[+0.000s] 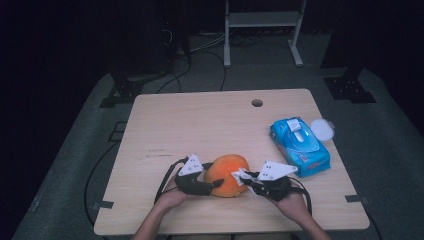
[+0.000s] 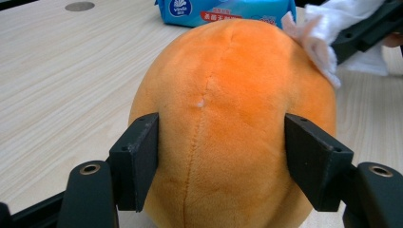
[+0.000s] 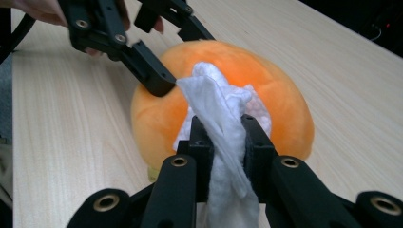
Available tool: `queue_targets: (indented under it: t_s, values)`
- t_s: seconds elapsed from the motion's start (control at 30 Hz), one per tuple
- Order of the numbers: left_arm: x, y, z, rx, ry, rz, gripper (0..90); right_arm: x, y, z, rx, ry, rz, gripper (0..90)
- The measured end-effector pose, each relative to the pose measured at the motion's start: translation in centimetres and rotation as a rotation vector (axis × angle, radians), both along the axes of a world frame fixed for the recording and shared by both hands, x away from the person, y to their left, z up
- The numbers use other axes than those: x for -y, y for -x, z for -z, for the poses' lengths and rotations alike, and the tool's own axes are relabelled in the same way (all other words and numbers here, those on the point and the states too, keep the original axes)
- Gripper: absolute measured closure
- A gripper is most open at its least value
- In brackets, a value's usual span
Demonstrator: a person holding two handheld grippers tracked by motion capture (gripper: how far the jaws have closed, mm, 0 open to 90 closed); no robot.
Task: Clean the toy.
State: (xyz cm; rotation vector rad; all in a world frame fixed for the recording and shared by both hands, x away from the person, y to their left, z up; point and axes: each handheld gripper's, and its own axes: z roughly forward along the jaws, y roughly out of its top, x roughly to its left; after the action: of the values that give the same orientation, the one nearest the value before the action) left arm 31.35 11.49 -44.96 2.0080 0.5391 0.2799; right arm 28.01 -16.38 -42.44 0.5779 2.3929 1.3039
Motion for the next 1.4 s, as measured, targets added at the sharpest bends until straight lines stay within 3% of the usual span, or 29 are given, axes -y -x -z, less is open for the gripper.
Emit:
queue_targets:
  t_s: [0.23, 0.4, 0.5, 0.7, 0.83, 1.07, 1.17, 1.33, 1.4]
  values:
    - [-0.2, -0.1, 0.1, -0.005, 0.009, -0.001, 31.6, 1.9, -0.9, 1.1, -0.056, 0.014, 0.069, 77.1]
    - [-0.8, -0.6, 0.3, -0.035, 0.032, -0.01, 31.5, 1.1, 0.1, 0.4, -0.03, -0.022, 0.021, 77.1]
    - [-1.0, -0.7, 0.4, -0.047, 0.04, -0.007, 31.3, 0.6, 0.4, 0.5, -0.024, -0.004, 0.001, 77.0]
    - [-0.7, -0.5, 0.5, -0.021, 0.032, 0.018, 31.5, 1.9, -1.2, 1.3, -0.081, -0.024, 0.053, 77.0]
    - [0.0, 0.1, 0.6, 0.024, 0.01, 0.05, 31.5, 2.3, -2.4, 1.8, -0.127, -0.039, 0.092, 76.9]
    - [0.3, 0.7, 0.4, 0.072, -0.021, 0.107, 30.8, 2.1, -3.3, 0.9, -0.131, -0.148, 0.102, 76.9]
    - [0.4, 0.8, 0.4, 0.073, -0.02, 0.11, 30.3, 2.3, -3.4, 0.9, -0.124, -0.154, 0.094, 76.9]
    - [0.1, 0.5, 0.5, 0.052, -0.01, 0.099, 30.2, 2.9, -4.0, 1.8, -0.216, -0.187, 0.104, 76.9]
    - [0.0, 0.4, 0.5, 0.048, -0.01, 0.095, 30.2, 3.0, -3.9, 1.9, -0.22, -0.158, 0.114, 76.9]
